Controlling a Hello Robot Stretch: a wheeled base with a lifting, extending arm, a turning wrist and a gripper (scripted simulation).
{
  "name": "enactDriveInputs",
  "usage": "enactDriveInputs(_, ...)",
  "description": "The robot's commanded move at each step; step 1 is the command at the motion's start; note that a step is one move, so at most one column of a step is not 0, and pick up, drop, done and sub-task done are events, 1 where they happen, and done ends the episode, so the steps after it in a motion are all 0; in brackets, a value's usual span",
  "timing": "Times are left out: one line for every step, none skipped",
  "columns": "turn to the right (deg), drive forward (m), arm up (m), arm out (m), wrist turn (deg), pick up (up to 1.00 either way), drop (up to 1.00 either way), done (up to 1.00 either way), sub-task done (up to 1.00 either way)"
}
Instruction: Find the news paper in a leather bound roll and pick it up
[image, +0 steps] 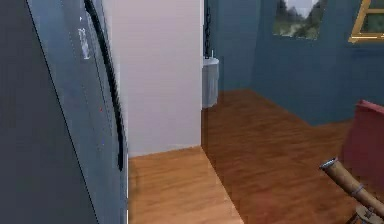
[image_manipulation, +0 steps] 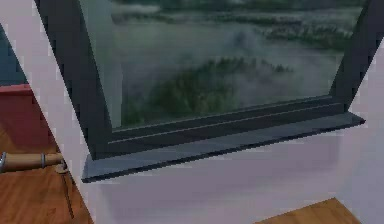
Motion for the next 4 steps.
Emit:
enactDriveInputs(6.0,0.0,0.0,0.0,0.0,0.0,0.0,0.0,0.0)
enactDriveInputs(0.0,0.35,0.0,0.0,0.0,0.0,0.0,0.0,0.0)
enactDriveInputs(12.0,0.0,0.0,0.0,0.0,0.0,0.0,0.0,0.0)
enactDriveInputs(0.0,1.0,0.0,0.0,0.0,0.0,0.0,0.0,0.0)
